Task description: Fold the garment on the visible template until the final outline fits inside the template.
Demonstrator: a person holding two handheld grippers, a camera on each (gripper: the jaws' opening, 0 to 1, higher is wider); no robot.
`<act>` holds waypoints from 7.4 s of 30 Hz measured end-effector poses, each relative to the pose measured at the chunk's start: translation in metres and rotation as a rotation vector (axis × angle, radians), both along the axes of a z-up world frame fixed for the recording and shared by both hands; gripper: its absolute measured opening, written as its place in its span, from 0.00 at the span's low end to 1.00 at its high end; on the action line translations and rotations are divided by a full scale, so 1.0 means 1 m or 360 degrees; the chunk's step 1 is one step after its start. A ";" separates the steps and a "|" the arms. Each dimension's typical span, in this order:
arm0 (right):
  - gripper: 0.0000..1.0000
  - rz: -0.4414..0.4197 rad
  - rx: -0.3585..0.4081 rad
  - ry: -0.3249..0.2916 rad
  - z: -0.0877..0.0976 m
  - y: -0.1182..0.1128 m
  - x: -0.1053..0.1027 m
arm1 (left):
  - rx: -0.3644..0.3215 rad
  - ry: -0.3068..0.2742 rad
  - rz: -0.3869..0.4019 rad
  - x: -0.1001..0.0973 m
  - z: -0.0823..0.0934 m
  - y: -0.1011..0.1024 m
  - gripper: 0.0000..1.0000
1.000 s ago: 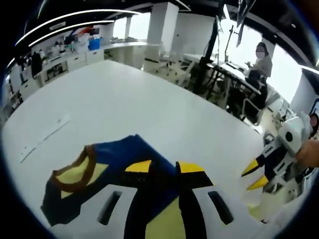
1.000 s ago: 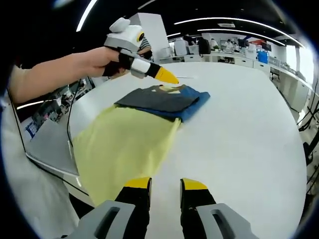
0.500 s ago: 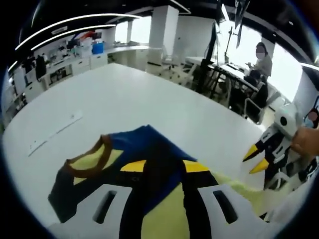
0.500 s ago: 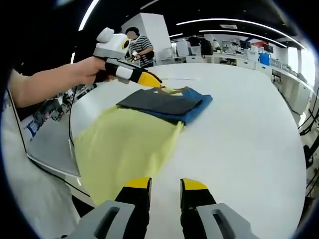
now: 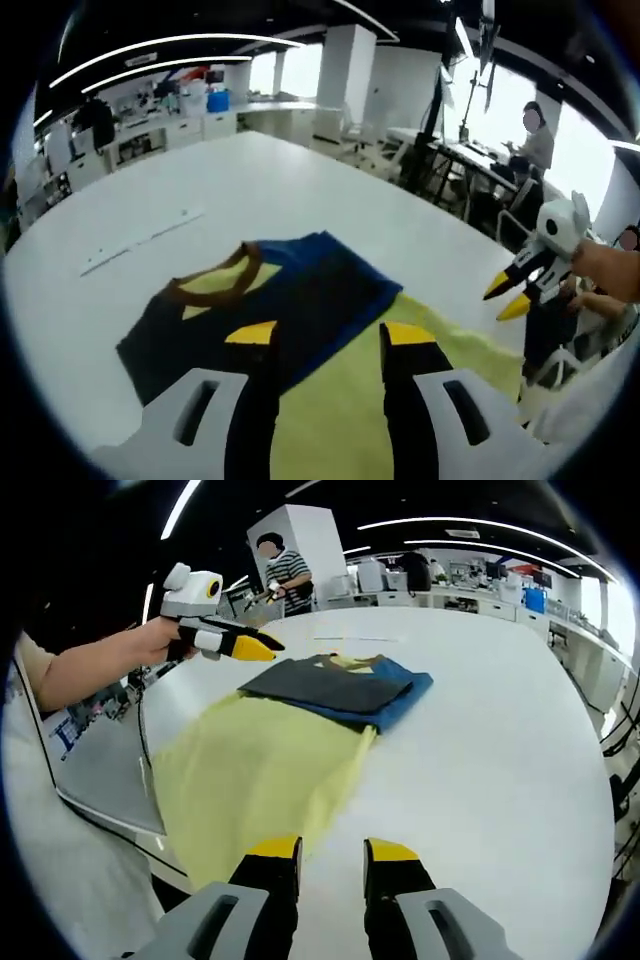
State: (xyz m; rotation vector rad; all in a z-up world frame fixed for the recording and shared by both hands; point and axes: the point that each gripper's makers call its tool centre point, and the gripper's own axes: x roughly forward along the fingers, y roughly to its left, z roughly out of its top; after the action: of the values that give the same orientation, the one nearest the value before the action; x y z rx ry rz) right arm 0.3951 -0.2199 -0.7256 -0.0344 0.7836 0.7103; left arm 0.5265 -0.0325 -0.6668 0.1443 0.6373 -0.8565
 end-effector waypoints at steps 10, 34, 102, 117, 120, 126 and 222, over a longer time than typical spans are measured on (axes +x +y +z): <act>0.21 0.0022 -0.0011 -0.0001 0.003 0.006 -0.003 | -0.0005 -0.0006 0.0107 -0.019 -0.001 0.047 0.37; 0.21 0.0049 -0.0027 0.0005 0.005 0.019 -0.013 | -0.0034 0.0078 0.0347 -0.066 -0.018 0.130 0.36; 0.22 0.0123 -0.0044 0.0086 -0.007 0.036 -0.043 | -0.0003 0.0402 0.0427 -0.185 -0.066 0.181 0.32; 0.21 0.0126 -0.0060 0.0121 -0.014 0.029 -0.059 | 0.0053 0.0500 0.0394 -0.206 -0.076 0.183 0.28; 0.21 0.0128 -0.0058 0.0133 -0.016 0.029 -0.063 | 0.0059 0.0518 0.0395 -0.209 -0.077 0.184 0.27; 0.21 0.0136 -0.0062 0.0162 -0.022 0.028 -0.074 | 0.0070 0.0554 0.0387 -0.215 -0.080 0.185 0.22; 0.00 0.0007 -0.0021 -0.0179 0.042 0.019 0.028 | -0.0136 0.0098 0.0491 -0.091 0.007 0.180 0.00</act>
State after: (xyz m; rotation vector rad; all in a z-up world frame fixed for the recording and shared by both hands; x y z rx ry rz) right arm 0.4228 -0.2005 -0.6836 -0.0874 0.6808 0.7017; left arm 0.4352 0.1479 -0.6599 -0.0577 0.6592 -0.5905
